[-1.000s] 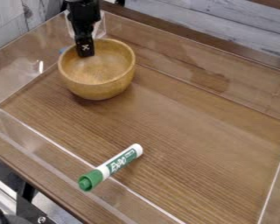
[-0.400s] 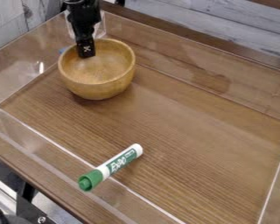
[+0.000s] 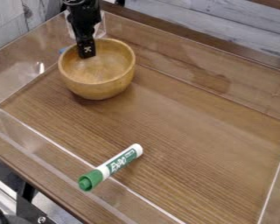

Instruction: Put the blue block in the brown bowl

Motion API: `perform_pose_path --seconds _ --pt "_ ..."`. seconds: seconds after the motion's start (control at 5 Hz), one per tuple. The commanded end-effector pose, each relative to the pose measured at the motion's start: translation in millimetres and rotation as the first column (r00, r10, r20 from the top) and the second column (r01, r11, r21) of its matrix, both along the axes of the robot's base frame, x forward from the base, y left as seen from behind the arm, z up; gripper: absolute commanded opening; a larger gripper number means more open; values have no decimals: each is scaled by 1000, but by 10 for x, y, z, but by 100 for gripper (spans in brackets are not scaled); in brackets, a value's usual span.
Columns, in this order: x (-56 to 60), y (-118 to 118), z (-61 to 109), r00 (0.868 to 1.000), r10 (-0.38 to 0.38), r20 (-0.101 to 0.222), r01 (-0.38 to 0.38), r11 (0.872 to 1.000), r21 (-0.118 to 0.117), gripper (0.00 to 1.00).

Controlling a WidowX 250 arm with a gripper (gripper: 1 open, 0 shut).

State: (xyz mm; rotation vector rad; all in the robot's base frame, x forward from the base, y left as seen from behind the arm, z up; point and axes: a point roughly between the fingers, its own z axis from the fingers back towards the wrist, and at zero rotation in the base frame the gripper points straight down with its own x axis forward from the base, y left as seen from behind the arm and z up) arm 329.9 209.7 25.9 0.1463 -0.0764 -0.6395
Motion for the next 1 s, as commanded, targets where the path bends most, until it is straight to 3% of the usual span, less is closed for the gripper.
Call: perform_pose_path --seconds 0.0,0.8 --pt "-348 -78 -411 992 10 -129 -17 998 -54 0" --pt "-482 -123 -523 986 39 -163 -50 997 -63 0"
